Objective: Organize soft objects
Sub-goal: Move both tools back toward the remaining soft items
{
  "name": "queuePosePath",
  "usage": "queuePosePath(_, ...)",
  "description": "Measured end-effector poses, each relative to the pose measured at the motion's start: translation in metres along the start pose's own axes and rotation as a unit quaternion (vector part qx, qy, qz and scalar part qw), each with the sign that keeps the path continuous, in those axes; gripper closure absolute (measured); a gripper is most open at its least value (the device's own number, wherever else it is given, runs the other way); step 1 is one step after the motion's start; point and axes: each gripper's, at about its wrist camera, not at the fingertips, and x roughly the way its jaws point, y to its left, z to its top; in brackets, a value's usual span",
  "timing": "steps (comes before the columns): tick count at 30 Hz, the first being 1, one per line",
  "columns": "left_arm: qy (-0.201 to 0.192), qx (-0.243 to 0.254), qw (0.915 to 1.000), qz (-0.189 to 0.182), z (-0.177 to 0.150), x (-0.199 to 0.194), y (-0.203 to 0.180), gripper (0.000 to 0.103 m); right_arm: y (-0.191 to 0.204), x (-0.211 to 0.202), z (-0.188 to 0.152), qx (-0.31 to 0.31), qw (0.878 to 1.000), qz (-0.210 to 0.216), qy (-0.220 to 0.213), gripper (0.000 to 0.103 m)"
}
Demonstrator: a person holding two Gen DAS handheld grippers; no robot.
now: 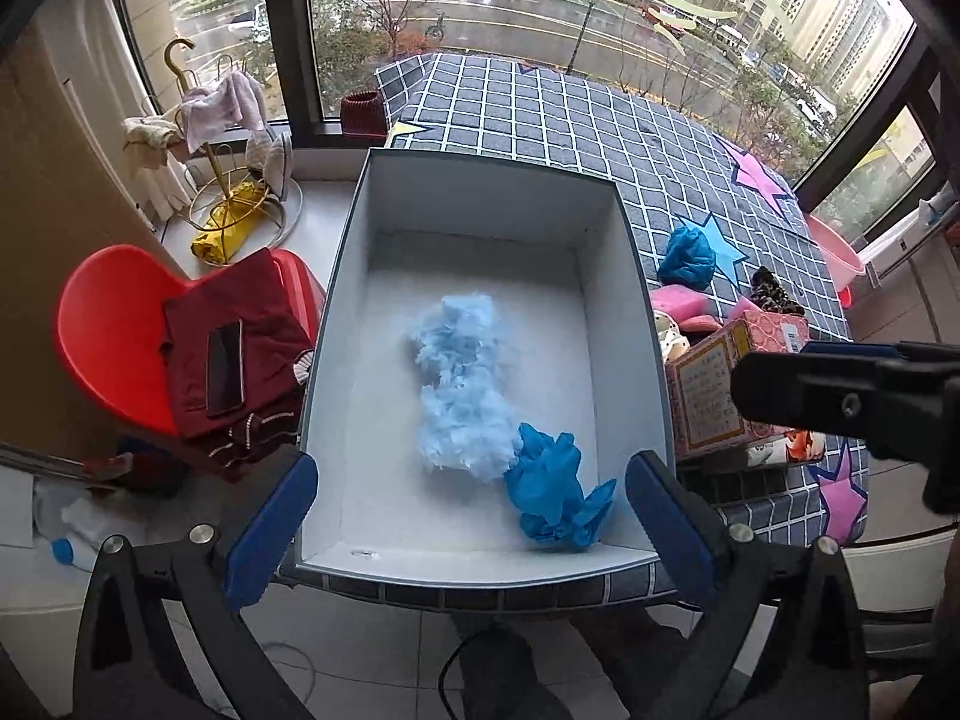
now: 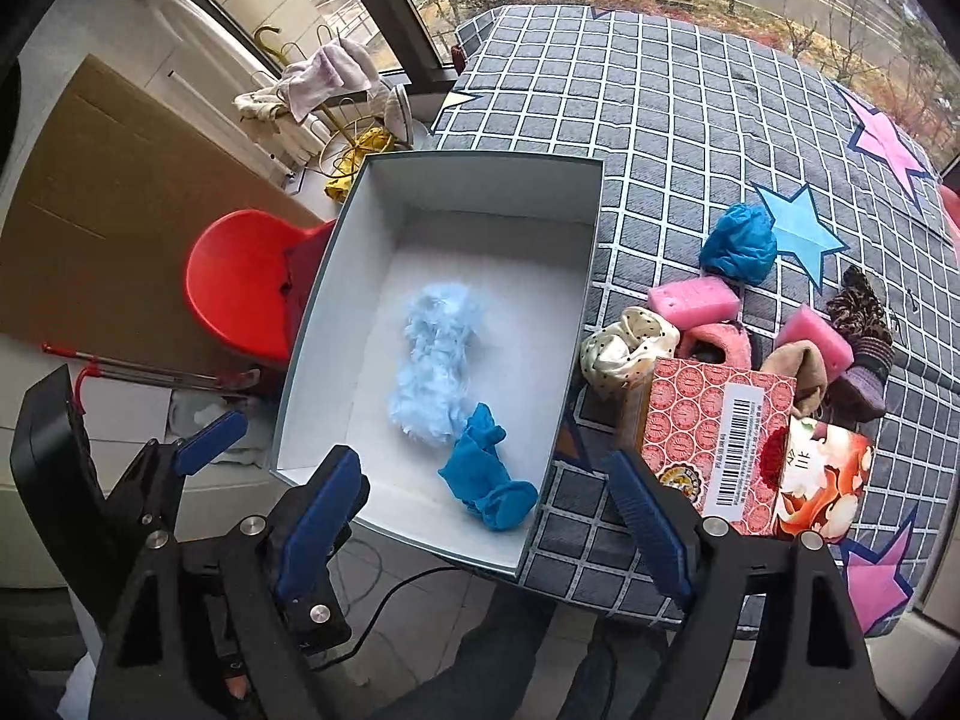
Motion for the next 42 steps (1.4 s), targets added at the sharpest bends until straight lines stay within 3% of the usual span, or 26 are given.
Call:
queuePosePath(12,0.003,0.000,1.0000,0.003,-0.003,-0.007,-0.003,0.000,0.001,-0.005,-0.006,-0.004,1.000,0.007,-0.002,0.017)
queuePosePath(22,0.016,-0.006,0.9999,-0.001,0.007,-0.007,-0.011,0.000,-0.027,-0.024,-0.006,0.029,0.999,0.014,-0.022,0.017)
queuePosePath(32,0.023,0.010,0.9996,-0.013,0.034,-0.008,-0.047,0.000,-0.104,-0.065,-0.011,0.104,0.993,0.006,-0.062,0.017)
queuePosePath(42,0.051,0.065,0.9963,-0.024,0.062,0.008,-0.120,0.000,-0.226,-0.073,-0.047,0.228,0.971,-0.014,-0.066,0.017)
